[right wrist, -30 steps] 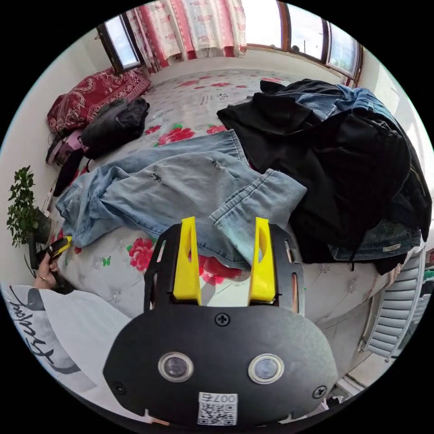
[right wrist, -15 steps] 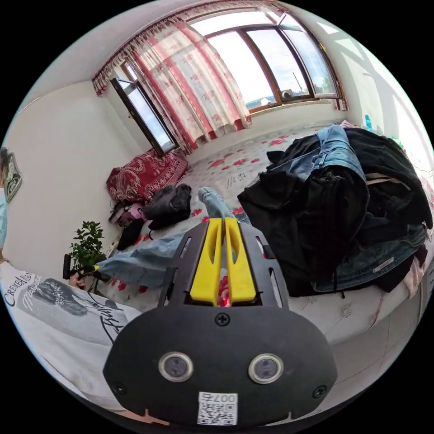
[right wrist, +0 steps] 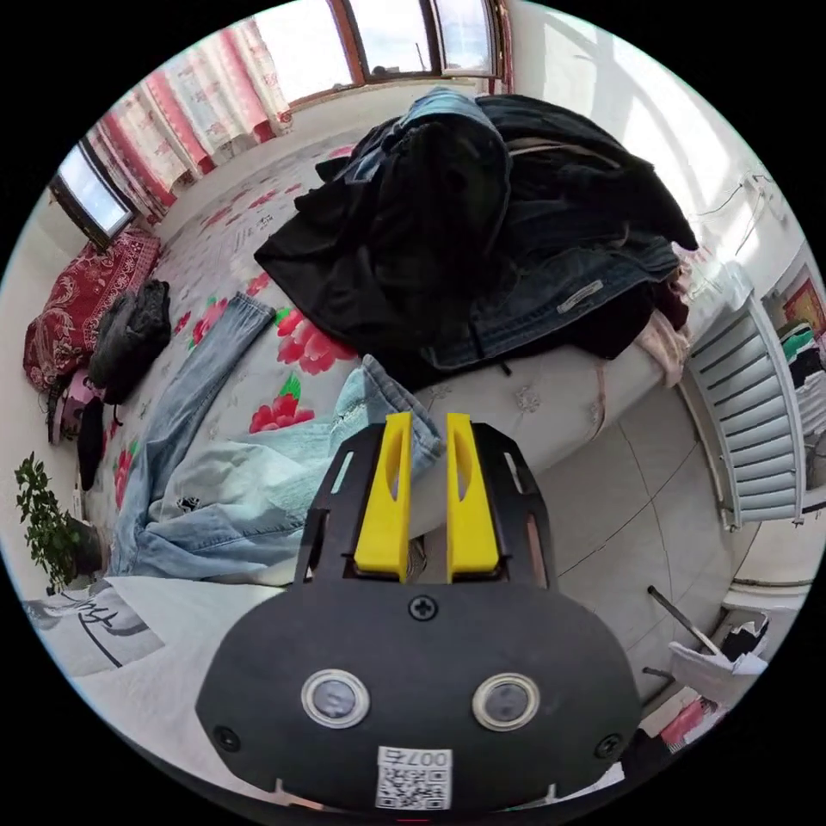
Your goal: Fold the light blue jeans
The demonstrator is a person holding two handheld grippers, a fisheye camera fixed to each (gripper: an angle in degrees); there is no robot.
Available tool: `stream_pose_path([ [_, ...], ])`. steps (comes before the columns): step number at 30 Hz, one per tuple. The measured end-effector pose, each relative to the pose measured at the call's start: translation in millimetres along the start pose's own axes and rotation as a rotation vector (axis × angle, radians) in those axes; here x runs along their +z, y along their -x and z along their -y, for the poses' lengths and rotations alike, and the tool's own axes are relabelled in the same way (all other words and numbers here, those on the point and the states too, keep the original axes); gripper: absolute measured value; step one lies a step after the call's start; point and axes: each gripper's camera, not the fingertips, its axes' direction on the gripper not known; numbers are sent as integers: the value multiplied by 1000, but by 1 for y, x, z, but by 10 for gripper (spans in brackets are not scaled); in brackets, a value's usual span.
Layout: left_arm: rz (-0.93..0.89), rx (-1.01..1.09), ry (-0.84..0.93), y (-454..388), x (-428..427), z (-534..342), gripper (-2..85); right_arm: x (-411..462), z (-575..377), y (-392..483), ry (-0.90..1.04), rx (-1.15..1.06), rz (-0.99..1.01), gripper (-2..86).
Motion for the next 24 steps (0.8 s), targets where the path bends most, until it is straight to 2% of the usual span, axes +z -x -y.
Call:
stream_pose_path([
  [2,33,-6,-59,-4,-16,5,65,-14,15,12,-86,-35,9,47],
  [5,107,17,-124,-17,-19,25,74,-7,48,46,-107,-123,140,62],
  [10,109,47,-26,-36,55,91,106,58,108,137,35,-286,268,83],
  [13,228,8,16,-46,106,130,126,96,146,194,124,-342,311,92],
  [17,425,13,191,-56,184,165,123,138,189,247,191,-362,213,95],
  [19,403,40,156,-60,193,167,103,156,204,258,218,-356,154,96],
  [22,403,69,210,-62,203,174,67,194,217,269,314,-345,65,94],
  [24,374,96,218,-61,204,174,9,196,215,276,261,-338,36,70],
])
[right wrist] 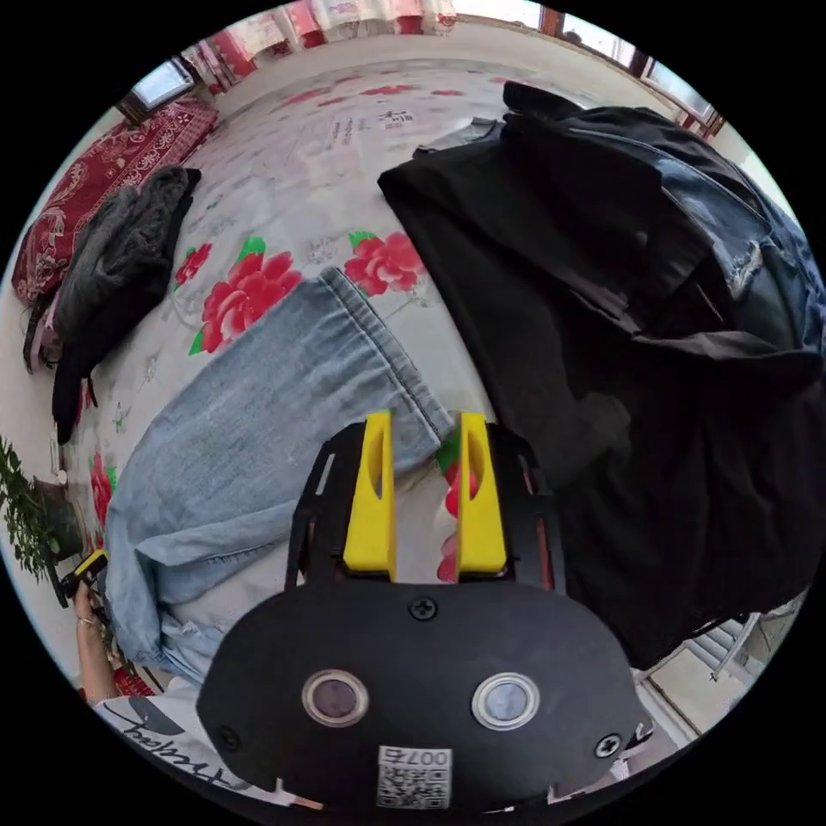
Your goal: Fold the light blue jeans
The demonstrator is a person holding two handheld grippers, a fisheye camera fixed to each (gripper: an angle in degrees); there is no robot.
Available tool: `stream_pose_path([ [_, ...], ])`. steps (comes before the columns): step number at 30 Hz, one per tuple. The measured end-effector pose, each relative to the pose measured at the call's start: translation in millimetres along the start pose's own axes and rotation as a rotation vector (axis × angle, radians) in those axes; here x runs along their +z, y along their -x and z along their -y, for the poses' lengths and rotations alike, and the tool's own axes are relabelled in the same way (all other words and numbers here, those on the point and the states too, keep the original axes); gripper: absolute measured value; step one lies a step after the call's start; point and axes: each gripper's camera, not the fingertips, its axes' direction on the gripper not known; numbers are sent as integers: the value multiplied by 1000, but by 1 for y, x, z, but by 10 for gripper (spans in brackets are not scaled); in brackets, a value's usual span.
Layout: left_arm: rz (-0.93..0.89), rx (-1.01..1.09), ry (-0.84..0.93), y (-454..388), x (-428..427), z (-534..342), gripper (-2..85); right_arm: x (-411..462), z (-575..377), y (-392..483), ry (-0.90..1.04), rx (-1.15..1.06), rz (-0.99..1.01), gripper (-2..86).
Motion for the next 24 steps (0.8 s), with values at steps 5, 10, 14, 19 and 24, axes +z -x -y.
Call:
stream_pose_path([
  [5,-46,-53,-118,13,-31,-6,-7,-31,0,18,-83,-168,48,32],
  [10,-238,-31,-434,25,-120,-10,-6,-178,-18,-18,-568,-207,251,15],
  [14,-246,53,-651,-2,-159,23,17,-262,-36,-51,-876,-128,116,23],
  [19,-278,70,-518,-28,-117,100,75,-227,-13,-104,-647,138,91,54],
  [24,-173,71,-481,-21,-88,50,85,-158,-88,-96,-470,110,123,76],
])
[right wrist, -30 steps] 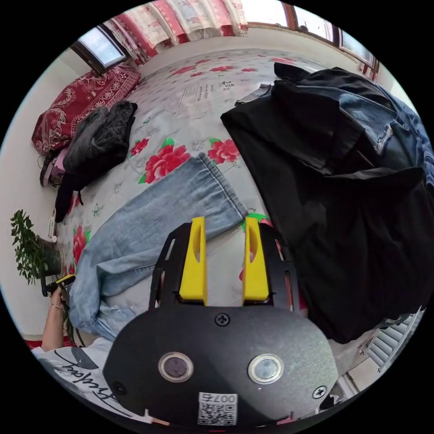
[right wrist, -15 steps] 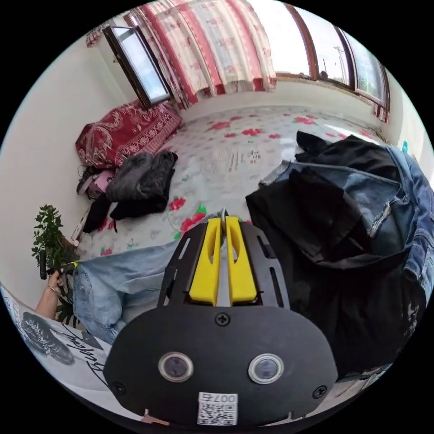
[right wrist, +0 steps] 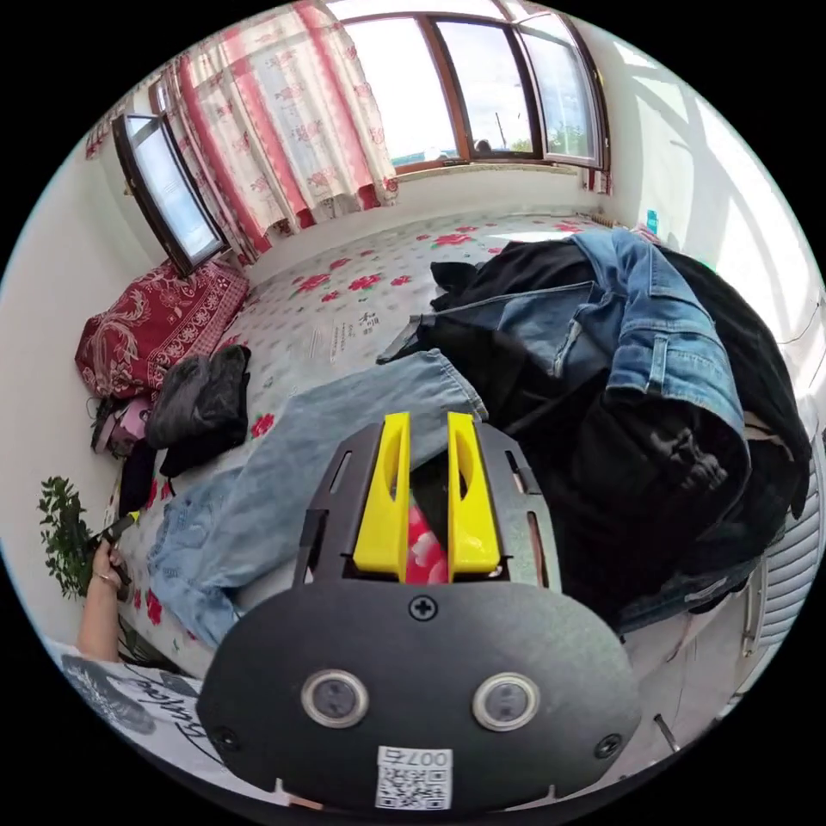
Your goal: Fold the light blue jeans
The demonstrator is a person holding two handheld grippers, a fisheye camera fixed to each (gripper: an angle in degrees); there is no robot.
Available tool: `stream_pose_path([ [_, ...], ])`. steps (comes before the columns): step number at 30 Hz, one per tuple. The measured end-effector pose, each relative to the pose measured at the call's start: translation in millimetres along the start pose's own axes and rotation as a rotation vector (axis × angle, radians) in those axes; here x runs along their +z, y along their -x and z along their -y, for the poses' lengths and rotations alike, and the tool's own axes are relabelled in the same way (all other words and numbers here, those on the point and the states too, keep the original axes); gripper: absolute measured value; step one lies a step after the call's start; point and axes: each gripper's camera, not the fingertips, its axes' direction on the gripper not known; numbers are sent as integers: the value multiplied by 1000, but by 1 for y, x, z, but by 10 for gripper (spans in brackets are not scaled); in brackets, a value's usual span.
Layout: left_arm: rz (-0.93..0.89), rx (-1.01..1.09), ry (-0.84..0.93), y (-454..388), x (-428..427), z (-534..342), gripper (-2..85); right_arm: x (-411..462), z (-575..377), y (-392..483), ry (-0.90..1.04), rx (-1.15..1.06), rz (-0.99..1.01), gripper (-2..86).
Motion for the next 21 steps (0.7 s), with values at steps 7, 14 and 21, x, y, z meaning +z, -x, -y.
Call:
stream_pose_path([
  [7,85,-234,92,67,-24,-159,81,24,-158,76,341,-264,200,95],
  [14,-71,-281,124,85,-2,-214,106,42,-238,173,540,-755,232,119],
  [21,-197,-344,120,90,28,-182,7,75,-248,191,662,-868,138,30],
])
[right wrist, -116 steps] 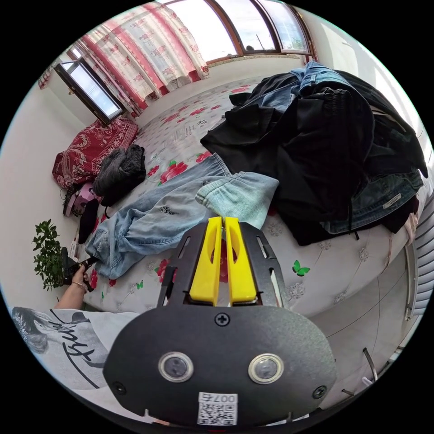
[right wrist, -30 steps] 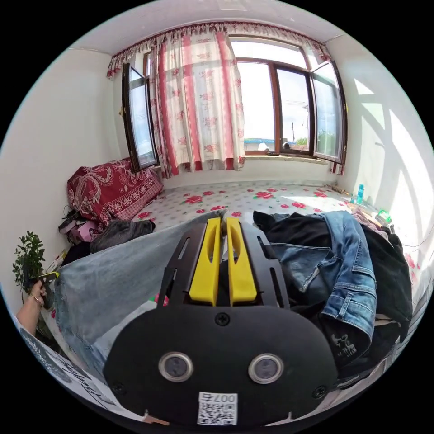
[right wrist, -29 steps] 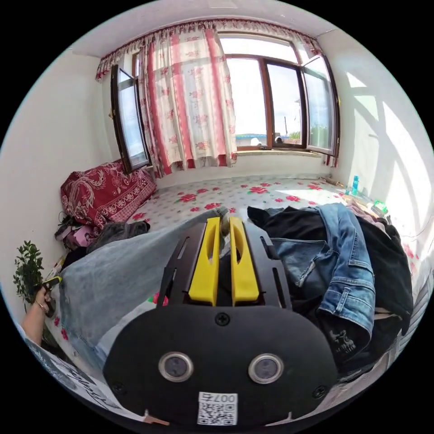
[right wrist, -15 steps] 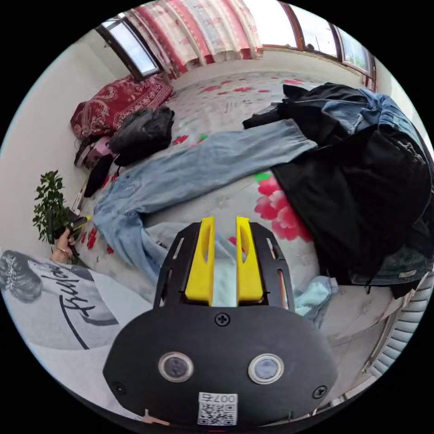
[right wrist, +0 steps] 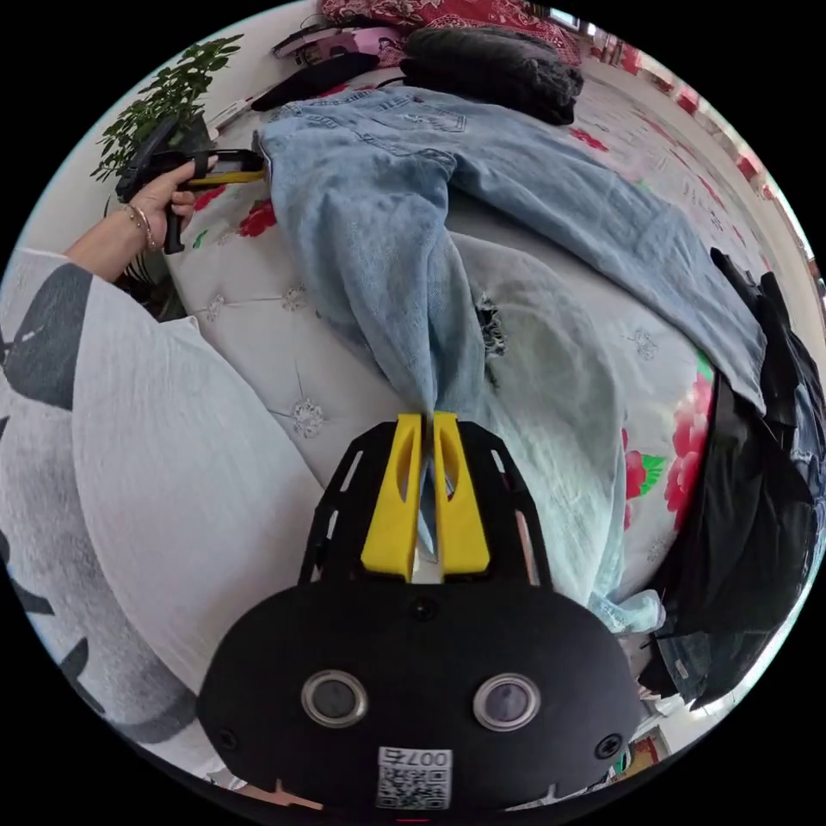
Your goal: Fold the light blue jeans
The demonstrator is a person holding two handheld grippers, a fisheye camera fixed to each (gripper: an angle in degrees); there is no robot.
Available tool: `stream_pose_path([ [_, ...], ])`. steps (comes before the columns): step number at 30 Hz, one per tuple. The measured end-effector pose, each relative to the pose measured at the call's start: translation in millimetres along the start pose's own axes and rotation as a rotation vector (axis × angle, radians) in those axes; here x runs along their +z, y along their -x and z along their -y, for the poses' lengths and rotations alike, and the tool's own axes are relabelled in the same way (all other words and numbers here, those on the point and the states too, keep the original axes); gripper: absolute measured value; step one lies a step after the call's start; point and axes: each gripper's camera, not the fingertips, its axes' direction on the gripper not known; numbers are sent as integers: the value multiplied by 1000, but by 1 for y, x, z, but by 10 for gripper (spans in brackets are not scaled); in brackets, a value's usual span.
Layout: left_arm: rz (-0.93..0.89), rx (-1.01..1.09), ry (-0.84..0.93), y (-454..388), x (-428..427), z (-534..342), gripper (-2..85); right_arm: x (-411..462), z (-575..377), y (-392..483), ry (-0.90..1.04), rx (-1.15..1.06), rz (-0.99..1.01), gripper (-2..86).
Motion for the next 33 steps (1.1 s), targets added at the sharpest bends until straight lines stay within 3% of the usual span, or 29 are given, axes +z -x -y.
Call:
stream_pose_path([
  [5,-64,298,-111,-62,-63,30,-3,-84,-16,-34,-191,-44,121,4],
  [7,-62,380,-116,-89,-80,52,1,-114,-23,-62,-297,67,110,3],
  [11,-121,440,-71,-140,-49,116,47,-135,-30,-128,-414,581,-222,6],
  [14,51,388,138,-146,6,133,63,-117,-31,-146,-347,685,-149,24],
  [18,126,439,4,-125,-16,81,52,-99,-69,-108,-344,587,-127,55],
  [21,100,404,-53,-88,-34,42,57,-79,-117,-87,-323,648,-173,76],
  [26,56,339,-39,-67,-37,47,88,-68,-183,-80,-293,828,-236,109],
  [29,48,375,-33,-87,-24,71,107,-71,-210,-82,-292,883,-176,119],
  [33,169,403,126,-112,30,99,96,-55,-233,-76,-281,933,-150,119],
])
